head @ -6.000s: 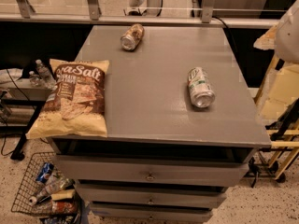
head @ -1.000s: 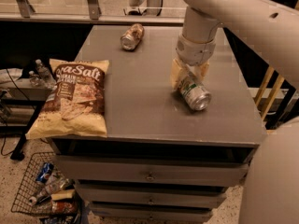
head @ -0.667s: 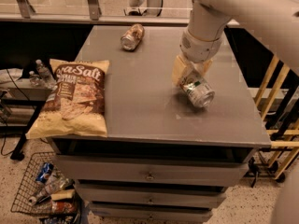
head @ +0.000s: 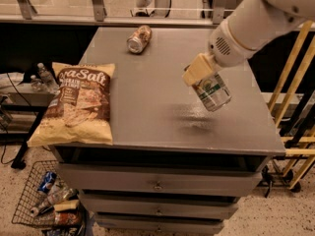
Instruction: Place 7up can upright
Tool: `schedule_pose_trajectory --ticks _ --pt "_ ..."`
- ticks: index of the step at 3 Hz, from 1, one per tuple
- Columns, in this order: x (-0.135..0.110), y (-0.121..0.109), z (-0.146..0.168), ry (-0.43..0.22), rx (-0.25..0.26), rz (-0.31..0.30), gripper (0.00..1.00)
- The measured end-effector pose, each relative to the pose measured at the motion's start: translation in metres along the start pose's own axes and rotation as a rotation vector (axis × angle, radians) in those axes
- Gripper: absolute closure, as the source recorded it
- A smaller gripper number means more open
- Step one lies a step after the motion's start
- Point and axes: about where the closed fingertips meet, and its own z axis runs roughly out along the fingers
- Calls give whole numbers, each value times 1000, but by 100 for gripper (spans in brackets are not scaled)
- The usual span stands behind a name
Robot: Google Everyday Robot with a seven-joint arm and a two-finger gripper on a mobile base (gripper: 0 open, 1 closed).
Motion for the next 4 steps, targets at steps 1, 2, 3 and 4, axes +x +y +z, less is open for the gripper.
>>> schedule_pose_trajectory --ticks 1,2,3,4 --pt "-38 10 -16 -343 -128 -46 100" --pt "-62 12 -39 -563 -226 -80 100" --pt "-69 27 -42 -599 -244 -163 100" --pt "-67 26 -42 -610 -245 -169 100"
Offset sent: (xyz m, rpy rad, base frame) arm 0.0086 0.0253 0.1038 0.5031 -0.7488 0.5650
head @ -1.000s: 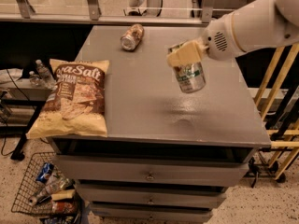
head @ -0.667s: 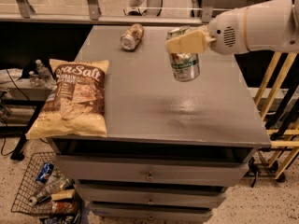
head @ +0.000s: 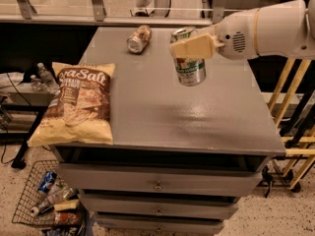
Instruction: Place 7up can upright
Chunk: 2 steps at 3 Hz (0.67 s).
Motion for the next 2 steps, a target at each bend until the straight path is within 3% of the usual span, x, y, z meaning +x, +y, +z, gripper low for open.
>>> schedule_pose_trajectory --ticks 1,2 --pt "12 -5 7 -73 -26 -11 100" --pt "27 -13 18 -209 -67 -49 100"
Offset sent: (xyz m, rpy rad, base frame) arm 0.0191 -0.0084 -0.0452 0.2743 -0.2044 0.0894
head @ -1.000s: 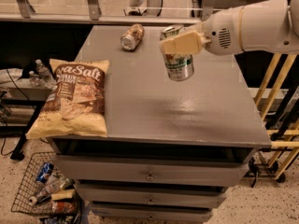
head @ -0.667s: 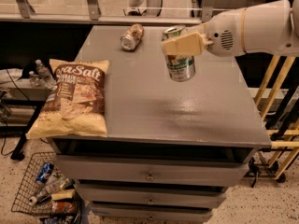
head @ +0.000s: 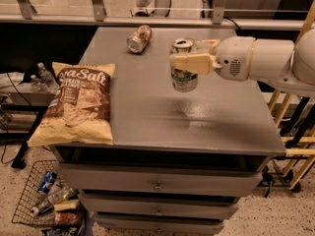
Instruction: Place 7up can upright
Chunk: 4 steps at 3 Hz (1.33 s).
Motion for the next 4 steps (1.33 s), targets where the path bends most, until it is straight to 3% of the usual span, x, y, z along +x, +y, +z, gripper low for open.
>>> schedule_pose_trajectory --ticks 2,3,4 --pt "34 -13 9 -40 19 -71 100" --pt "47 -20 9 -65 38 -68 100" --pt "46 -19 11 -65 34 -70 81"
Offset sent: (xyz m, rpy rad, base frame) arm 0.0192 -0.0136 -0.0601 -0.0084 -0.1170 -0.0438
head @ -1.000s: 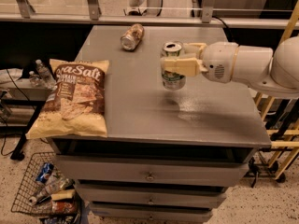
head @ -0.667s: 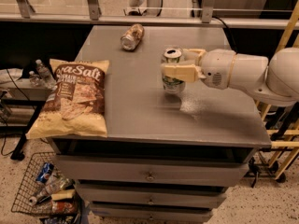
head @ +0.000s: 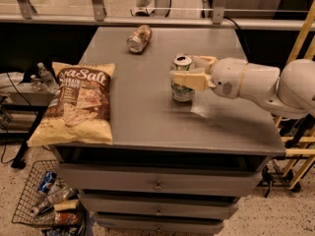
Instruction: Place 7up can upright
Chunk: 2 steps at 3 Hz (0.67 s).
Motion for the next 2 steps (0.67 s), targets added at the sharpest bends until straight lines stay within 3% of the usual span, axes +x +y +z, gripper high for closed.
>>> schedule_pose_trajectory --ticks 2 --pt "-1 3 4 0 -9 -2 35"
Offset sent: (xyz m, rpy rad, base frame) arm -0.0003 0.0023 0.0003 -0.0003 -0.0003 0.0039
